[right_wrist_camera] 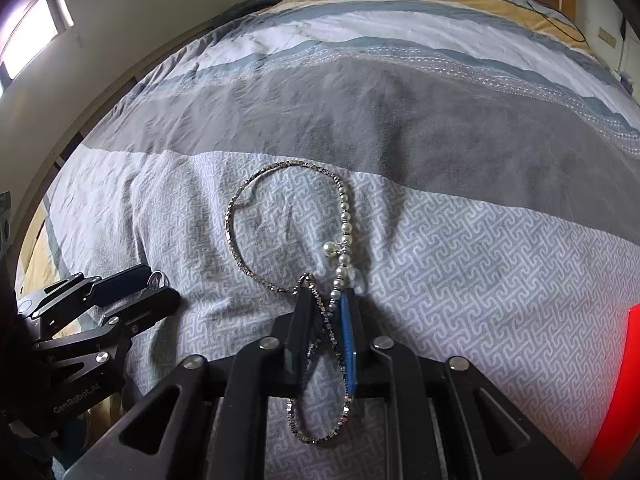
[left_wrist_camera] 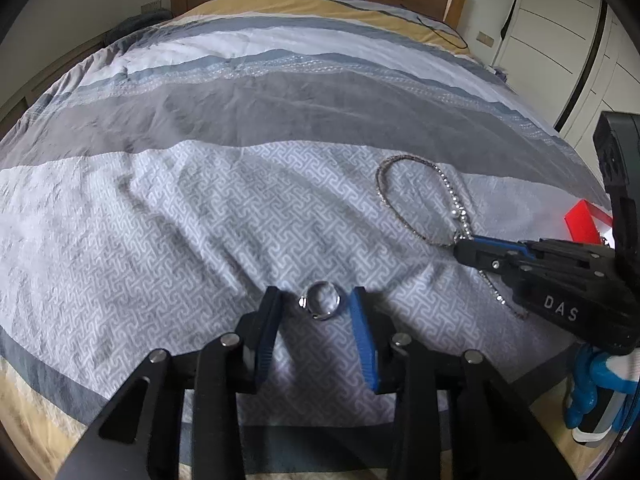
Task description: Organize jewelry
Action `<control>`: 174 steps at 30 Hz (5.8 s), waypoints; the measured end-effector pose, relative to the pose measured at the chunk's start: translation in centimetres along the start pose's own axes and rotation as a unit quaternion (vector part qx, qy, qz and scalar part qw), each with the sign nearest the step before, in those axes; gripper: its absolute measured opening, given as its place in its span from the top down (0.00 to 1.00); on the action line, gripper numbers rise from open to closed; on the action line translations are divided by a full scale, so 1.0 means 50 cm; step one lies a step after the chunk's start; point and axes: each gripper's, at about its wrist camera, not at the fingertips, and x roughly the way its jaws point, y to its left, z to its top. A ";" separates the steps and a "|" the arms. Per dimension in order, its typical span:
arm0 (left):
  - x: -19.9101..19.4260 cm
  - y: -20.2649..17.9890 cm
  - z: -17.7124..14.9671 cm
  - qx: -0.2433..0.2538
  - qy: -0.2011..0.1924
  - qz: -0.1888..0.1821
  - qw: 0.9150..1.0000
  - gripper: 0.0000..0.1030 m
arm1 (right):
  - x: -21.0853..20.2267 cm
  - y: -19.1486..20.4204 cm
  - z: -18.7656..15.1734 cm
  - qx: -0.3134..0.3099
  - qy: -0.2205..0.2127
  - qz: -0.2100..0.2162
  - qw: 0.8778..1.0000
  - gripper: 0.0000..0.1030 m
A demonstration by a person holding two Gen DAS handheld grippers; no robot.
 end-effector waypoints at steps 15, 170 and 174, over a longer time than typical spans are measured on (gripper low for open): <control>-0.072 0.001 -0.011 -0.010 -0.006 -0.002 1.000 0.83 | -0.106 0.009 -0.050 0.050 -0.039 0.056 0.996 0.94; -0.731 -0.280 -0.373 0.013 -0.168 0.082 0.982 0.35 | -0.789 0.071 -0.606 0.085 -0.198 -0.155 0.964 0.11; -0.697 -0.272 -0.374 0.012 -0.150 0.087 0.985 0.35 | -0.767 0.055 -0.607 0.093 -0.185 -0.155 0.966 0.11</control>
